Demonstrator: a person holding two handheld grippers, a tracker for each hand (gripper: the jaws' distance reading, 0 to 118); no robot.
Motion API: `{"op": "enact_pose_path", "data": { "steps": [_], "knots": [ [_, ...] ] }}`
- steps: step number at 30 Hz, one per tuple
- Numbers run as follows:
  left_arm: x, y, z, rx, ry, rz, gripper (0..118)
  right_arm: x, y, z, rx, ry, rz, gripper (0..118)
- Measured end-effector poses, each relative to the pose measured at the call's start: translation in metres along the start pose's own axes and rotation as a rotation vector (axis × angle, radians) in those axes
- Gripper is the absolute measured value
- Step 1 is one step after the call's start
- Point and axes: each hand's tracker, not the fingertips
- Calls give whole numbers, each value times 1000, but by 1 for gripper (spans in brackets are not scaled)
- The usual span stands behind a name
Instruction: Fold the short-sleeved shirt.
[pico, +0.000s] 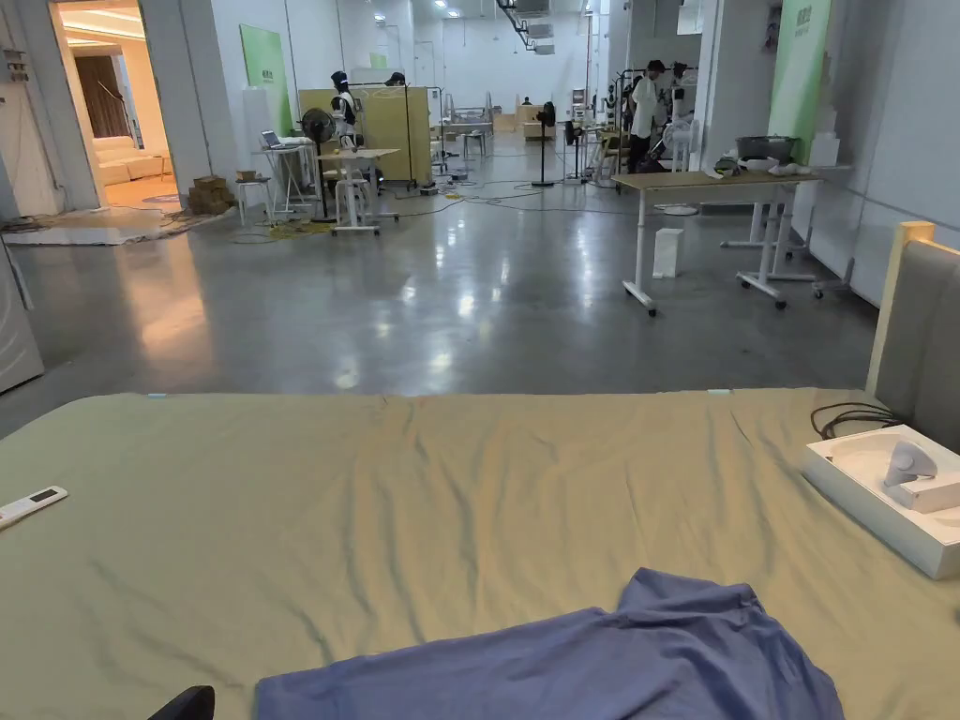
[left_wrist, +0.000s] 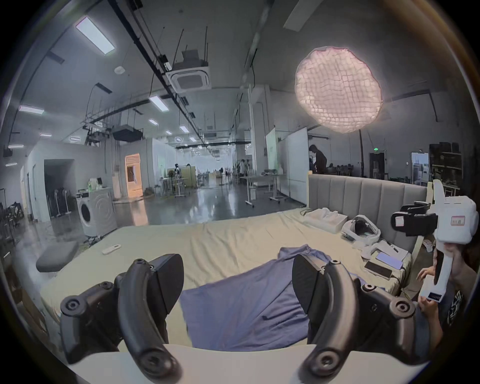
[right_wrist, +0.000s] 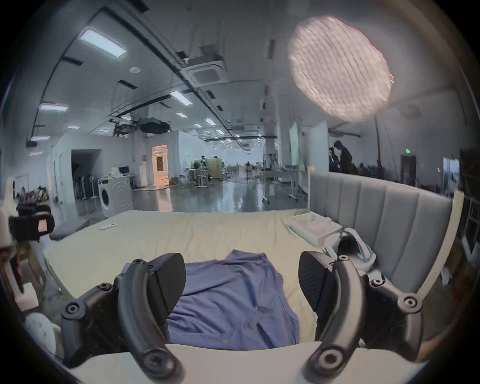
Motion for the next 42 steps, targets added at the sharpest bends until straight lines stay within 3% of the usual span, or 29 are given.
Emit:
{"op": "enact_pose_path", "data": {
  "steps": [2,3,4,5,6,7,8,9,10,15,20,23,27,29,30,33,34,42],
  "knots": [
    [-1,1,2,12,-14,-36,90,-6,-2,-1,-10,0,33,89],
    [-1,2,3,6,8,-58,90,-8,-3,-2,-15,3,37,78],
    [-4,1,3,-8,28,-70,82,-8,-5,-4,-27,7,39,54],
    [-6,0,3,-16,32,-73,69,-10,-7,-4,-30,9,37,38],
    [-8,-3,3,-19,34,-72,46,-12,-8,-6,-40,12,37,28],
    [-12,-4,2,-33,17,-63,16,-15,-11,-8,-42,-18,45,22],
    [-13,-6,2,-54,-2,-46,7,-14,-14,-8,-44,-40,62,15],
    [-15,-8,2,-61,12,-32,6,-13,-15,-11,-70,-25,69,1],
    [-17,-10,4,-63,19,-29,1,-13,-16,-12,-80,-26,64,0],
    [-34,-19,6,-111,39,-8,1,-9,-17,-10,-70,-12,23,0],
    [-82,-60,1,-192,26,299,1,-5,-23,-15,-102,-7,21,0],
    [-105,-89,-5,-270,86,325,1,-4,-31,-16,-128,2,7,0],
    [-125,-135,-16,-405,-4,353,1,-2,-45,-21,-173,9,-4,0],
    [-129,-158,-20,-438,24,387,2,1,-50,-24,-196,12,-11,0],
    [-133,-169,-23,-476,24,392,5,2,-52,-25,-206,16,-16,0],
    [-136,-202,-34,-555,19,407,58,4,-56,-29,-233,14,-38,0],
    [-137,-210,-38,-588,12,405,67,5,-57,-30,-242,14,-46,0],
    [-137,-257,-67,-736,-39,344,67,10,-65,-32,-296,-13,-62,0]
  ]
}}
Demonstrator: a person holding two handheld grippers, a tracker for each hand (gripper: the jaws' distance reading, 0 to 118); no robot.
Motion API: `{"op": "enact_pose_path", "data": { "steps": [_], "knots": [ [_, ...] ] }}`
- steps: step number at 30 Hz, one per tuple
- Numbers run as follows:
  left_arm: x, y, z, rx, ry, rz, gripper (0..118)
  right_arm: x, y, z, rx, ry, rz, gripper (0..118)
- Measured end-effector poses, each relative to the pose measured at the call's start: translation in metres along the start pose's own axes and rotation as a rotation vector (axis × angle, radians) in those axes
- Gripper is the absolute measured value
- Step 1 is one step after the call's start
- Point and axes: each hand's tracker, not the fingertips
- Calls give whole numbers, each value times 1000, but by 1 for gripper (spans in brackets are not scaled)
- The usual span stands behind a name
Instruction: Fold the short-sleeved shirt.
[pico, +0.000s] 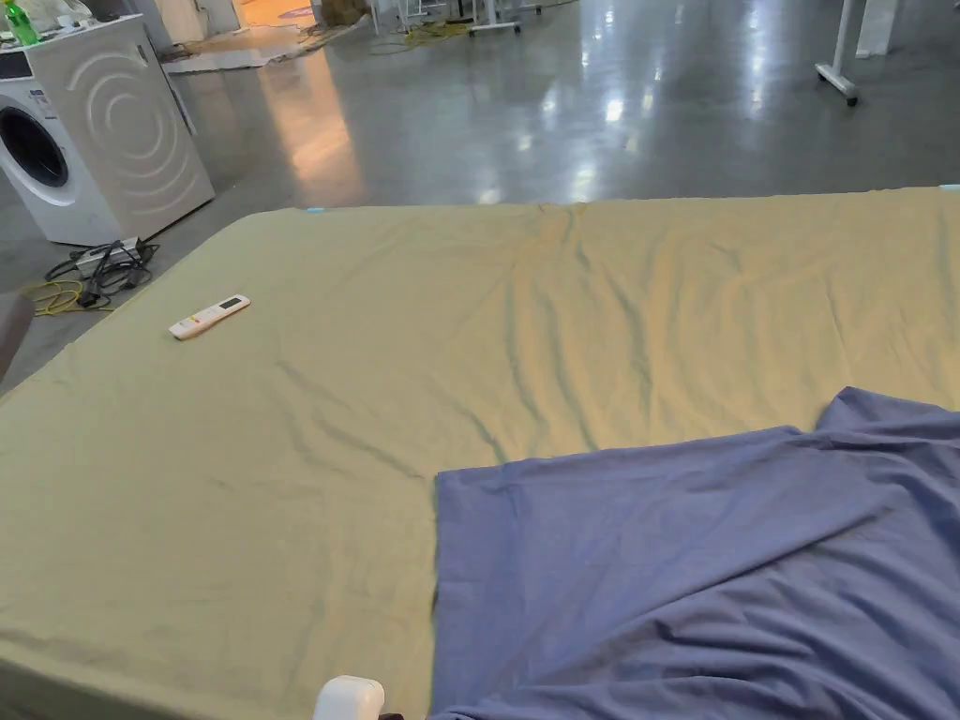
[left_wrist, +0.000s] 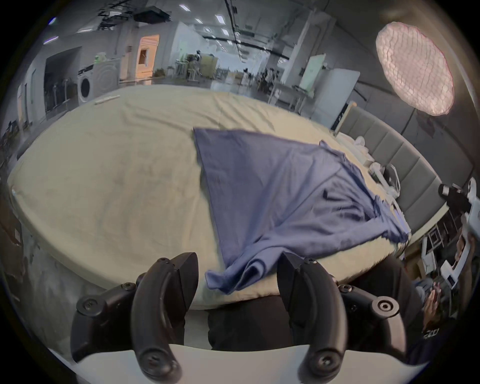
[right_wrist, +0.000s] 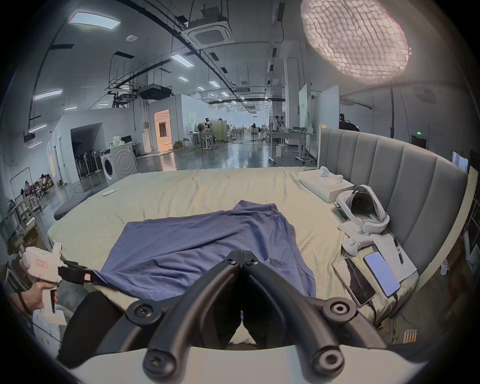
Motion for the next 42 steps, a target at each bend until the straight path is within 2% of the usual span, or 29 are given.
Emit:
{"op": "enact_pose_path", "data": {
  "steps": [3,5,6,8,10,14,16,17,18,19,20,21,24,26,29,31,32,33,34,35,38,42],
  "knots": [
    [1,1,-1,-3,39,-5,65,2,-3,3,-15,-21,6,0],
    [1,3,2,6,37,-39,46,6,-6,6,-19,-31,6,0],
    [4,5,0,-4,6,-39,46,9,-8,7,-23,-37,5,0],
    [12,4,-4,-32,31,-82,39,15,-11,8,-37,-55,8,0],
    [16,6,-8,-45,65,-139,19,24,-15,11,-46,-83,10,0],
    [16,7,-11,-64,78,-135,13,55,-27,4,-71,-171,-1,0],
    [14,7,-12,-67,78,-134,13,82,-40,-10,-125,-201,-83,0],
    [14,6,-12,-67,78,-133,13,93,-47,-18,-166,-192,-120,3],
    [14,6,-12,-67,78,-132,13,104,-58,-29,-214,-183,-158,19],
    [13,7,-13,-68,78,-131,13,111,-67,-39,-248,-188,-165,45],
    [13,7,-13,-70,78,-128,13,114,-76,-48,-283,-196,-157,51],
    [12,7,-13,-71,79,-123,13,116,-85,-57,-325,-191,-150,54],
    [18,9,-11,-73,83,-118,13,112,-105,-72,-385,-147,-146,75],
    [19,10,-11,-75,86,-118,13,105,-114,-76,-390,-121,-136,77],
    [23,12,-9,-80,88,-112,13,101,-122,-90,-407,-130,-108,82],
    [24,12,-8,-80,88,-111,13,103,-124,-92,-409,-120,-114,81],
    [25,12,-7,-78,89,-111,13,103,-124,-92,-399,-106,-125,74],
    [27,12,-6,-74,90,-111,13,100,-123,-90,-376,-101,-131,54],
    [29,11,-3,-66,92,-119,13,97,-121,-86,-360,-103,-123,16],
    [31,10,1,-46,93,-136,13,95,-119,-83,-346,-94,-117,10],
    [41,6,17,39,110,-171,13,92,-115,-71,-314,-89,-104,10],
    [50,3,37,104,67,-195,13,96,-109,-53,-279,-77,-129,9]
  ]
}}
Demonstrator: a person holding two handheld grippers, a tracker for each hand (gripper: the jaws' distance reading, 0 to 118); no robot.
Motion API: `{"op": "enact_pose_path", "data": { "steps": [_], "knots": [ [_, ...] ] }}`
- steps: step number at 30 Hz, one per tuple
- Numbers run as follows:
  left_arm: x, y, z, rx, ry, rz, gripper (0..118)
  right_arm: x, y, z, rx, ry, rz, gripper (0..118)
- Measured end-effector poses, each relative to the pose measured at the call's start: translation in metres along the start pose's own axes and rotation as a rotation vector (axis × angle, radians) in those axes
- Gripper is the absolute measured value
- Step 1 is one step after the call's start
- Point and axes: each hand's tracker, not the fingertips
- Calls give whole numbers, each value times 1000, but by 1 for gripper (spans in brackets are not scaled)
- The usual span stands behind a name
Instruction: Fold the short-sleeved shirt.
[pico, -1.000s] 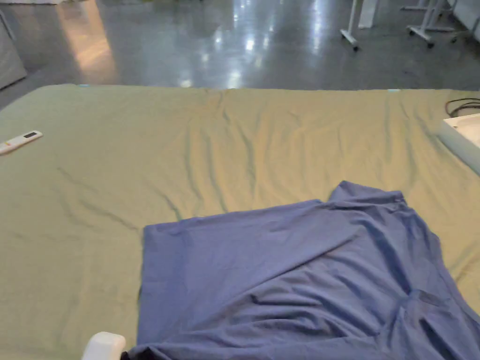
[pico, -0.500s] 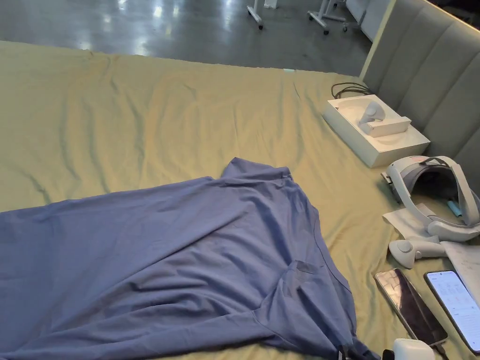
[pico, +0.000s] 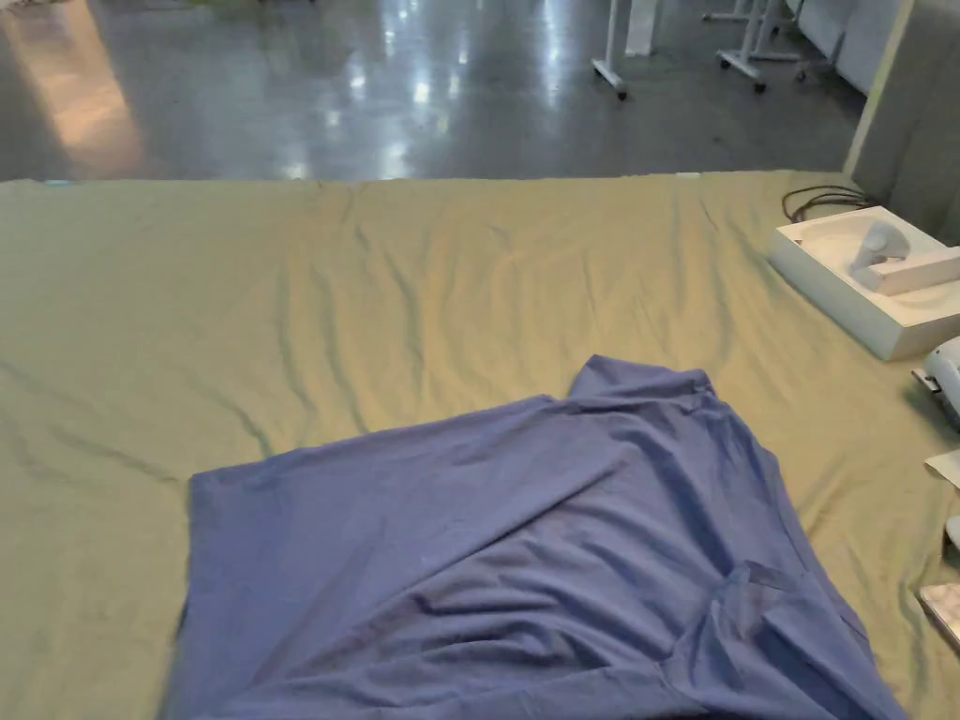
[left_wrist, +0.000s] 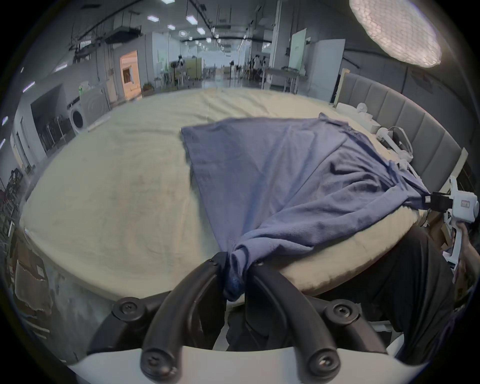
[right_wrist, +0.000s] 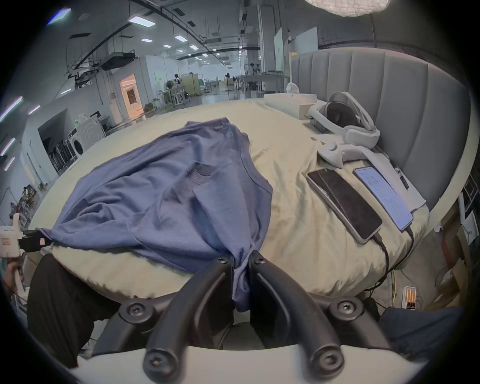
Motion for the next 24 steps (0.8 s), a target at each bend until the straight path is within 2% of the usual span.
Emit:
{"op": "enact_pose_path", "data": {
  "steps": [9,10,13,17,22,24],
  "knots": [
    [-9,-8,5,47,-49,-135,12,14,14,13,23,-22,20,8],
    [-24,-11,19,-289,231,-446,12,17,16,14,24,-30,17,8],
    [-21,-12,19,-255,179,-409,12,21,29,15,35,-27,6,8],
    [-28,1,14,-260,168,-378,12,12,69,0,68,-23,73,8],
    [-63,36,-12,-313,202,-242,12,-4,160,-66,79,27,143,8],
    [-77,46,-27,-317,211,-204,12,-20,196,-101,35,34,181,8]
  ]
}}
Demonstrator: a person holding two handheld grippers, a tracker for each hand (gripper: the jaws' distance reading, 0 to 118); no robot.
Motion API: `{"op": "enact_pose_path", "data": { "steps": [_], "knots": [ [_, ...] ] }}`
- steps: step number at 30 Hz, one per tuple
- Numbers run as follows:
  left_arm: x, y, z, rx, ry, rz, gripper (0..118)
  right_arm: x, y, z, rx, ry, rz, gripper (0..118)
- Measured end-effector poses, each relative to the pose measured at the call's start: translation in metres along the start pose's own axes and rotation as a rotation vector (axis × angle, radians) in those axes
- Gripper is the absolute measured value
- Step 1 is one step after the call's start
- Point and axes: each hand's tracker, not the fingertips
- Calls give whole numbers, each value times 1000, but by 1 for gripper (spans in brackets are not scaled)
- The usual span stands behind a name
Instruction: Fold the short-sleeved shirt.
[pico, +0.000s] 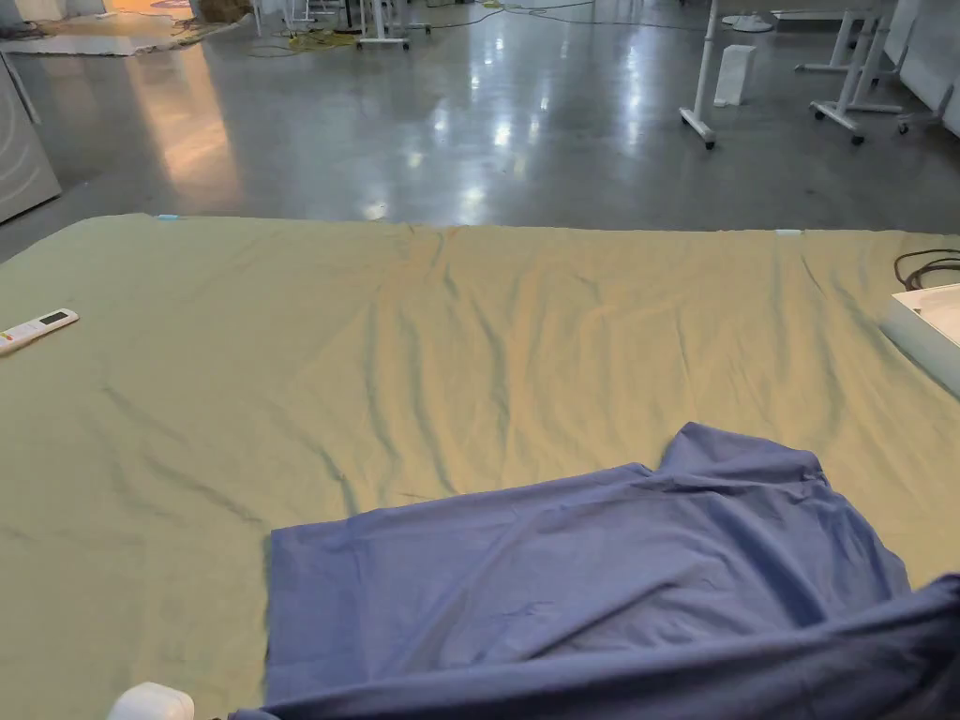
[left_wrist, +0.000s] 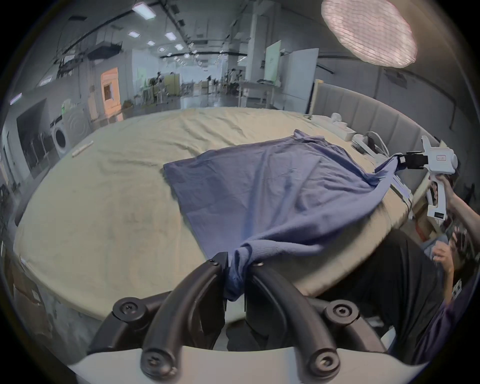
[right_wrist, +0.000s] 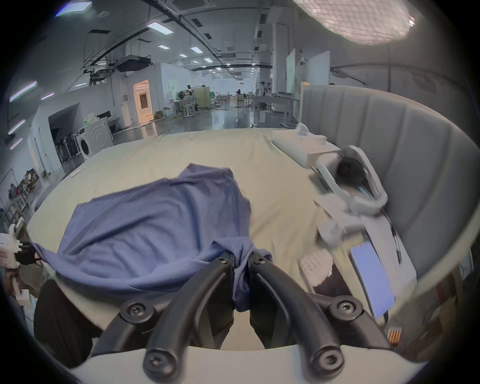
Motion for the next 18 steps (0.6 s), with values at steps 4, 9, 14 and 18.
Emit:
{"op": "enact_pose_path", "data": {
  "steps": [4,9,14,18],
  "knots": [
    [-21,25,-40,-70,9,91,12,-26,47,-84,-139,17,40,8],
    [-29,37,-75,-111,21,138,12,-43,38,-154,-263,6,96,8],
    [-16,42,-63,178,-308,389,36,-27,19,-148,-235,40,9,36],
    [-24,47,14,386,-220,331,109,-14,19,-57,-3,90,-61,99]
  ]
}}
